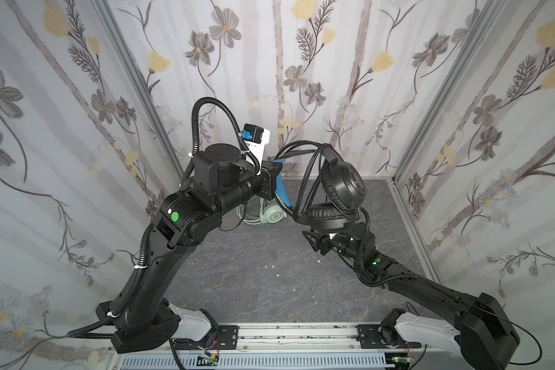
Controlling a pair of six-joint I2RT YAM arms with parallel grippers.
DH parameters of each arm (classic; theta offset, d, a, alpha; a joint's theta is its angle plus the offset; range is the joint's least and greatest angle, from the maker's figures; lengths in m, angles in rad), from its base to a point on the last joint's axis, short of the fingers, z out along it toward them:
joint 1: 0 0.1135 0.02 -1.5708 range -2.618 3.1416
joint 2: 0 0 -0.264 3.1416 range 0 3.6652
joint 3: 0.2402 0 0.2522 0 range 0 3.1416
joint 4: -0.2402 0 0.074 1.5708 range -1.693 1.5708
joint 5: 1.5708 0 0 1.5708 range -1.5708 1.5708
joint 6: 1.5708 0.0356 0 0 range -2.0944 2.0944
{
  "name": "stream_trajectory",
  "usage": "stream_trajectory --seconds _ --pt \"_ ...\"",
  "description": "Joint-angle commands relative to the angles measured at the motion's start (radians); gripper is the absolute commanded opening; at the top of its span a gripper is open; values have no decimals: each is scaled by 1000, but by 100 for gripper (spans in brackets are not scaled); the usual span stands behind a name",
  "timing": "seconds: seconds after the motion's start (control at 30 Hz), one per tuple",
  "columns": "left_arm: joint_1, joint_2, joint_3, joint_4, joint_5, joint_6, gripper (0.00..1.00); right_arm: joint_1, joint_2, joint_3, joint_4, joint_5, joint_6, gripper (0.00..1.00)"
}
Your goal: Wrap the headphones
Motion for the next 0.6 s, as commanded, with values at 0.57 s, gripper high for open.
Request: stream_trajectory --seconds 0.57 --pt "1 -8 4 98 -4 -26 0 1 46 22 79 -19 53 30"
